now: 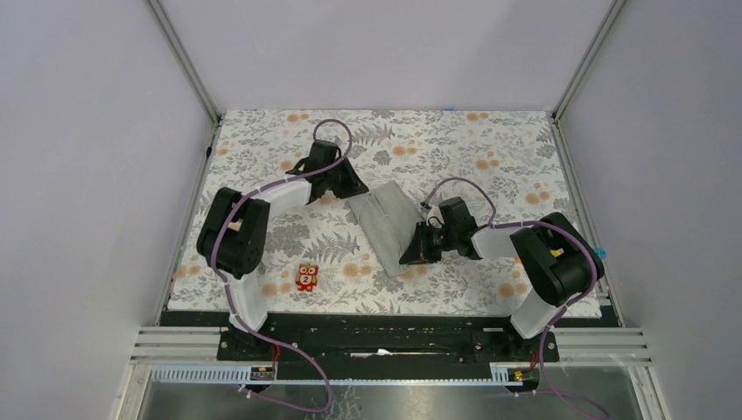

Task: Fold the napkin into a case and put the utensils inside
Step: Fold the lower triangle-folded napkin at the center of the board, then smooth out the 2/3-rectangle-folded napkin at the center of the board.

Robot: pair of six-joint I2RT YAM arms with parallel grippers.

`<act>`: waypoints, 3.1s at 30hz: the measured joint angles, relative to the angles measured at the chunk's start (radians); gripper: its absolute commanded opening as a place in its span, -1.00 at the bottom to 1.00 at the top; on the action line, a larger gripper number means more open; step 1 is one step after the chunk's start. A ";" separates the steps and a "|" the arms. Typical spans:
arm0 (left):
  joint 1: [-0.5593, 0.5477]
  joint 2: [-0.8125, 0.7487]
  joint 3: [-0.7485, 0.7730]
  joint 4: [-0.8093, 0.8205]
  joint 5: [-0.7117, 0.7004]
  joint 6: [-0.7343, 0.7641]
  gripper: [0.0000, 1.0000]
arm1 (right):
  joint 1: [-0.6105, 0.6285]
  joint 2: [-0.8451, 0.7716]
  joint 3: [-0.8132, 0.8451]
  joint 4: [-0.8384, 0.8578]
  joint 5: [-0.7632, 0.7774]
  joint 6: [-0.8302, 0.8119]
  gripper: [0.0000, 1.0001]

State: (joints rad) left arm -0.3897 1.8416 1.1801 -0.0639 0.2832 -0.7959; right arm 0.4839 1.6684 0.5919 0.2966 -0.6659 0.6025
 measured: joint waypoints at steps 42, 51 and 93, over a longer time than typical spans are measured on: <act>0.011 0.155 -0.077 0.247 0.091 -0.054 -0.73 | 0.006 -0.083 0.191 -0.336 0.202 -0.191 0.24; 0.011 0.162 -0.077 0.263 0.099 -0.059 -0.74 | 0.034 0.018 0.333 -0.248 0.126 -0.151 -0.04; 0.143 0.242 -0.132 0.455 0.371 -0.167 -0.82 | 0.103 0.542 0.757 0.027 -0.189 0.043 0.27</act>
State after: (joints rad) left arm -0.2470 2.0834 1.0485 0.3908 0.6540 -0.9627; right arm 0.5865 2.2105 1.3487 0.3233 -0.8547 0.6456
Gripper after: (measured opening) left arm 0.098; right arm 0.634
